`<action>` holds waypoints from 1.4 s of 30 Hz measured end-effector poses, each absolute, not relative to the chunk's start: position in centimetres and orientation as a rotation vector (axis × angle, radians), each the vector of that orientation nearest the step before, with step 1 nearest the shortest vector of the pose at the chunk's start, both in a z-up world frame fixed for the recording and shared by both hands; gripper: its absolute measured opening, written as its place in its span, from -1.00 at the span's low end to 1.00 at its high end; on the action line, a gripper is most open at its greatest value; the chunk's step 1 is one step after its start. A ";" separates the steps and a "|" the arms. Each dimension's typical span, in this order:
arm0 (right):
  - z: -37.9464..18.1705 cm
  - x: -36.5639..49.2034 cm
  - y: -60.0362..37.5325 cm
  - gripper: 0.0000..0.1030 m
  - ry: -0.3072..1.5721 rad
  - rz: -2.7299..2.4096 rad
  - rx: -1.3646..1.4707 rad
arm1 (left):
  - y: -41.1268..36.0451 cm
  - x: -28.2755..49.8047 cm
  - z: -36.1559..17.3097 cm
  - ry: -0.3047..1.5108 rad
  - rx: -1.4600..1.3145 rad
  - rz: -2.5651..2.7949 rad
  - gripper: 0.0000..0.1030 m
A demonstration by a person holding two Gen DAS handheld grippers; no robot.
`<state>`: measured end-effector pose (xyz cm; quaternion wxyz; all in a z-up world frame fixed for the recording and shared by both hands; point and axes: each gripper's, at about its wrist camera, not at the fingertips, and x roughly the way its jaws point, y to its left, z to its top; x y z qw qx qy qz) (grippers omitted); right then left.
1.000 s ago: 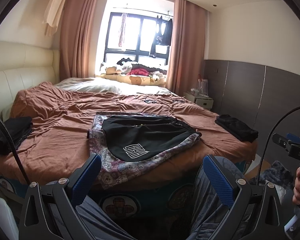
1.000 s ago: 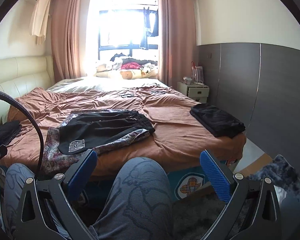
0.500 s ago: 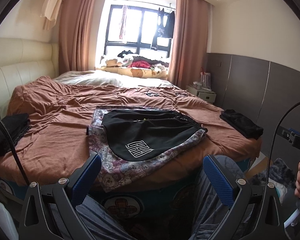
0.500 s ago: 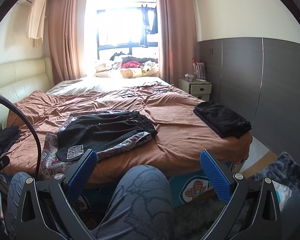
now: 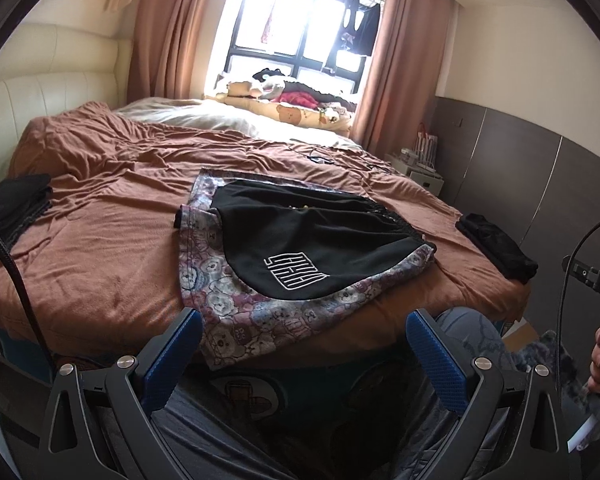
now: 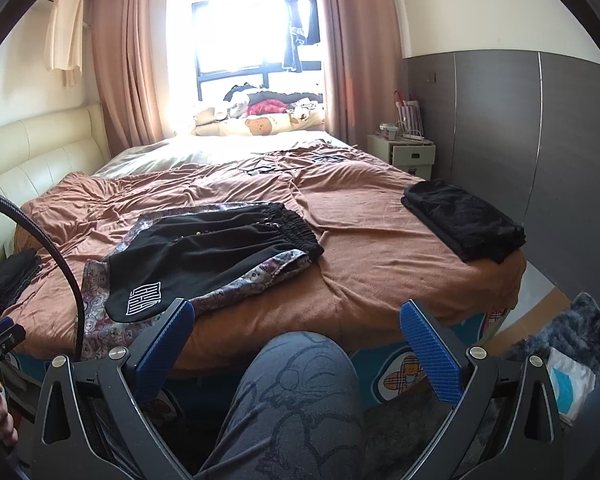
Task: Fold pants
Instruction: 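Move both tools toward the black shorts' waistband and patterned leg edge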
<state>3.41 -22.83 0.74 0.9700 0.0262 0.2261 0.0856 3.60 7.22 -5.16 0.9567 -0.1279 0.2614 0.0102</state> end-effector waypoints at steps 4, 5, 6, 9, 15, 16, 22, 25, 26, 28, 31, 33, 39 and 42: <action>0.6 5.0 -22.5 1.00 0.489 0.189 0.052 | 9.3 4.3 -6.6 0.560 -0.319 0.044 0.99; 0.6 5.4 -22.3 1.00 0.497 0.193 0.050 | 9.9 4.5 -6.9 0.563 -0.335 0.052 0.99; 0.7 6.0 -22.2 1.00 0.502 0.193 0.048 | 10.4 4.6 -7.2 0.566 -0.348 0.061 0.99; 0.6 7.1 -22.2 1.00 0.521 0.202 0.055 | 11.7 5.5 -8.1 0.596 -0.377 0.091 0.99; 0.0 9.6 -21.9 1.00 0.577 0.242 0.074 | 13.8 7.4 -10.5 0.652 -0.420 0.115 0.99; -0.2 10.1 -21.8 1.00 0.588 0.246 0.077 | 14.0 7.7 -10.9 0.662 -0.426 0.113 0.98; -0.8 12.9 -21.9 1.00 0.649 0.291 0.104 | 14.3 9.4 -13.5 0.720 -0.442 0.062 0.95; -1.3 14.4 -22.1 1.00 0.680 0.302 0.110 | 14.4 10.3 -14.8 0.748 -0.457 0.041 0.95; -1.5 14.7 -22.1 1.00 0.691 0.305 0.113 | 14.5 10.5 -15.3 0.758 -0.469 0.032 0.95; -1.6 15.5 -22.3 1.00 0.713 0.308 0.116 | 14.6 11.0 -16.1 0.776 -0.486 0.017 0.94; -1.7 16.5 -22.6 1.00 0.736 0.311 0.113 | 14.4 11.7 -17.2 0.812 -0.471 0.004 0.94; -1.7 17.0 -22.8 1.00 0.743 0.306 0.108 | 14.4 12.1 -18.0 0.823 -0.487 -0.008 0.93; -2.1 18.3 -23.5 1.00 0.770 0.298 0.127 | 14.5 13.4 -19.3 0.828 -0.509 -0.064 0.93; -2.2 18.4 -23.4 1.00 0.772 0.294 0.119 | 14.4 14.1 -19.7 0.831 -0.526 -0.087 0.93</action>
